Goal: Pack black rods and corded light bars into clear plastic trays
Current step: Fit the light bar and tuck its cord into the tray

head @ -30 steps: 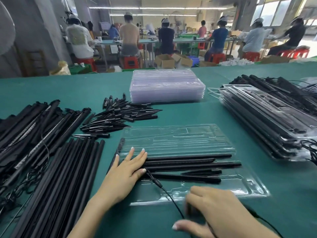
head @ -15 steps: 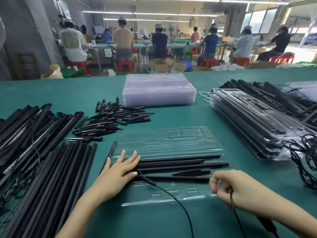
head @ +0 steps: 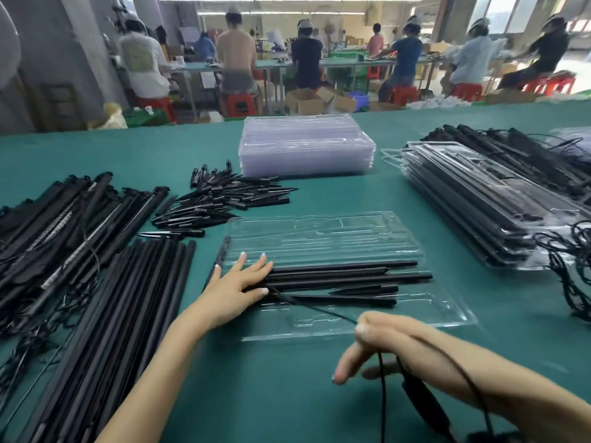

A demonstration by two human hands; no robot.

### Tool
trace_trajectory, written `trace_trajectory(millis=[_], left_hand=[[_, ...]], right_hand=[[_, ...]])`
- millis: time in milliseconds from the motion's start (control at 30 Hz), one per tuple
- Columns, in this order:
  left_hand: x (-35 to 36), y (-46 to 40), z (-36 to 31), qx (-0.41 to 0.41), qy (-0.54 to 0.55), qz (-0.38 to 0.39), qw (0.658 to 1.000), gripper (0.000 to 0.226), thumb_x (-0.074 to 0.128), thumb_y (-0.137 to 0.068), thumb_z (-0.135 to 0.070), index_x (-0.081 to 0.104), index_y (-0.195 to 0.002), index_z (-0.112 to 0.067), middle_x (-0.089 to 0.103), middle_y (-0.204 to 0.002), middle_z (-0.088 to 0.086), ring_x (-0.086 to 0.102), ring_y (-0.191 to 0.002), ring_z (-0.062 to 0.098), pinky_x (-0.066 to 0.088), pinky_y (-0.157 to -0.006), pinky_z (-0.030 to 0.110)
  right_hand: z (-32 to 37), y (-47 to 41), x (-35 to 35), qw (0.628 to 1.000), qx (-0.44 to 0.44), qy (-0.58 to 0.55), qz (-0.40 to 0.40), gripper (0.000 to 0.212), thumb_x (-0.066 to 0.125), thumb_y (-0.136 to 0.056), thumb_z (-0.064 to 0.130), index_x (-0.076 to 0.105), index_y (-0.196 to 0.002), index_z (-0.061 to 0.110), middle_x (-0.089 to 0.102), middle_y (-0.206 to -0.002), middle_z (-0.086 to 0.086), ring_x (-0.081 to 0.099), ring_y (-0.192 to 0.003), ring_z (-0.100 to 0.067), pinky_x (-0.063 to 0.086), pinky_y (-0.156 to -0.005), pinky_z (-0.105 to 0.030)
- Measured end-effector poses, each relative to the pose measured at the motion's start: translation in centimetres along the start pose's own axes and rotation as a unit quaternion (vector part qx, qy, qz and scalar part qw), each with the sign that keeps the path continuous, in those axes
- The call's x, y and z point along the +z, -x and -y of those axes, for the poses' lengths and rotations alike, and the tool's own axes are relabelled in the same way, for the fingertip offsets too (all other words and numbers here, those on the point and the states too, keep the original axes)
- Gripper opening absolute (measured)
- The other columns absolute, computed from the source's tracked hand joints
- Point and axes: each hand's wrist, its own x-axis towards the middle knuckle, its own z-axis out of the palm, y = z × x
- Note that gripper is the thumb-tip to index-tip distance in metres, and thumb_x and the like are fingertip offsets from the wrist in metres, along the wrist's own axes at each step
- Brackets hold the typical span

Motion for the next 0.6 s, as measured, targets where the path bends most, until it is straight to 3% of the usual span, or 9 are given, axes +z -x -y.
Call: trace_trajectory(millis=[33, 67, 133, 200, 267, 333, 367, 467, 600], left_hand=[[0.0, 0.0, 0.0, 0.000, 0.000, 0.001, 1.000, 0.051, 0.042, -0.101, -0.029, 0.022, -0.147, -0.038, -0.003, -0.142, -0.031, -0.012, -0.144, 0.007, -0.014, -0.114, 0.045], [-0.1, 0.0, -0.1, 0.000, 0.002, 0.001, 1.000, 0.051, 0.042, -0.101, -0.029, 0.022, -0.147, -0.037, -0.003, -0.142, -0.031, -0.012, -0.144, 0.007, -0.014, -0.114, 0.045], [-0.1, 0.1, -0.2, -0.001, 0.003, 0.003, 1.000, 0.051, 0.042, -0.101, -0.029, 0.022, -0.147, -0.037, -0.001, -0.144, -0.030, -0.012, -0.145, 0.008, -0.014, -0.115, 0.044], [-0.2, 0.2, -0.3, -0.005, 0.003, 0.006, 1.000, 0.051, 0.042, -0.101, -0.029, 0.022, -0.147, -0.037, 0.001, -0.149, -0.026, -0.012, -0.145, 0.008, -0.014, -0.115, 0.045], [-0.3, 0.2, -0.3, -0.008, 0.002, 0.010, 1.000, 0.051, 0.041, -0.101, -0.029, 0.021, -0.148, -0.036, 0.002, -0.151, -0.025, -0.012, -0.145, 0.008, -0.014, -0.115, 0.045], [-0.3, 0.2, -0.3, -0.009, 0.006, 0.011, 1.000, 0.052, 0.042, -0.101, -0.029, 0.020, -0.148, -0.036, -0.002, -0.146, -0.028, -0.012, -0.145, 0.008, -0.014, -0.115, 0.045], [-0.3, 0.1, -0.2, -0.010, 0.009, 0.011, 1.000, 0.052, 0.042, -0.101, -0.029, 0.020, -0.148, -0.036, -0.003, -0.143, -0.029, -0.013, -0.145, 0.008, -0.014, -0.115, 0.045], [-0.3, 0.0, -0.2, -0.013, 0.012, 0.011, 1.000, 0.053, 0.042, -0.101, -0.029, 0.018, -0.148, -0.036, -0.005, -0.141, -0.030, -0.013, -0.145, 0.008, -0.015, -0.115, 0.045], [-0.4, 0.0, -0.5, -0.014, 0.015, 0.010, 1.000, 0.054, 0.042, -0.101, -0.029, 0.016, -0.148, -0.037, -0.005, -0.142, -0.030, -0.014, -0.144, 0.007, -0.014, -0.116, 0.044]], right_hand=[[0.2, 0.1, -0.2, 0.996, 0.021, -0.087, 0.002, 0.029, 0.038, -0.101, 0.037, 0.046, -0.086, 0.014, 0.070, -0.075, -0.008, 0.068, -0.087, -0.023, 0.052, -0.088, -0.037], [0.3, 0.1, -0.6, 0.987, 0.045, -0.153, 0.004, 0.027, 0.043, -0.097, 0.039, 0.044, -0.087, 0.014, 0.061, -0.060, -0.011, 0.067, -0.070, -0.028, 0.055, -0.080, -0.044], [0.9, 0.1, -2.3, 0.982, 0.074, -0.174, -0.001, 0.028, 0.053, -0.087, 0.044, 0.050, -0.085, 0.017, 0.037, -0.044, -0.002, 0.047, -0.039, -0.017, 0.055, -0.053, -0.034], [1.8, 0.0, -5.0, 0.995, 0.071, -0.070, -0.032, 0.030, 0.060, -0.079, 0.047, 0.061, -0.081, 0.017, 0.029, -0.043, 0.005, 0.033, -0.033, -0.009, 0.043, -0.039, -0.020], [2.3, -0.2, -7.9, 0.985, 0.060, 0.136, -0.090, 0.029, 0.066, -0.078, 0.048, 0.067, -0.076, 0.019, 0.036, -0.040, 0.002, 0.038, -0.032, -0.012, 0.039, -0.039, -0.017], [1.8, -0.6, -10.2, 0.929, 0.055, 0.333, -0.154, 0.029, 0.069, -0.079, 0.050, 0.066, -0.072, 0.022, 0.050, -0.043, -0.001, 0.051, -0.036, -0.014, 0.040, -0.042, -0.018], [1.1, -1.0, -11.0, 0.904, 0.045, 0.380, -0.191, 0.029, 0.069, -0.079, 0.050, 0.065, -0.070, 0.022, 0.054, -0.046, -0.001, 0.054, -0.039, -0.013, 0.043, -0.044, -0.021], [-1.1, -2.4, -12.7, 0.860, 0.000, 0.404, -0.313, 0.026, 0.068, -0.081, 0.046, 0.063, -0.067, 0.025, 0.058, -0.052, 0.004, 0.052, -0.049, -0.010, 0.044, -0.056, -0.029], [-3.7, -2.5, -14.2, 0.865, 0.053, 0.380, -0.322, 0.020, 0.072, -0.079, 0.044, 0.068, -0.067, 0.029, 0.062, -0.055, 0.016, 0.055, -0.054, 0.001, 0.046, -0.062, -0.027]])
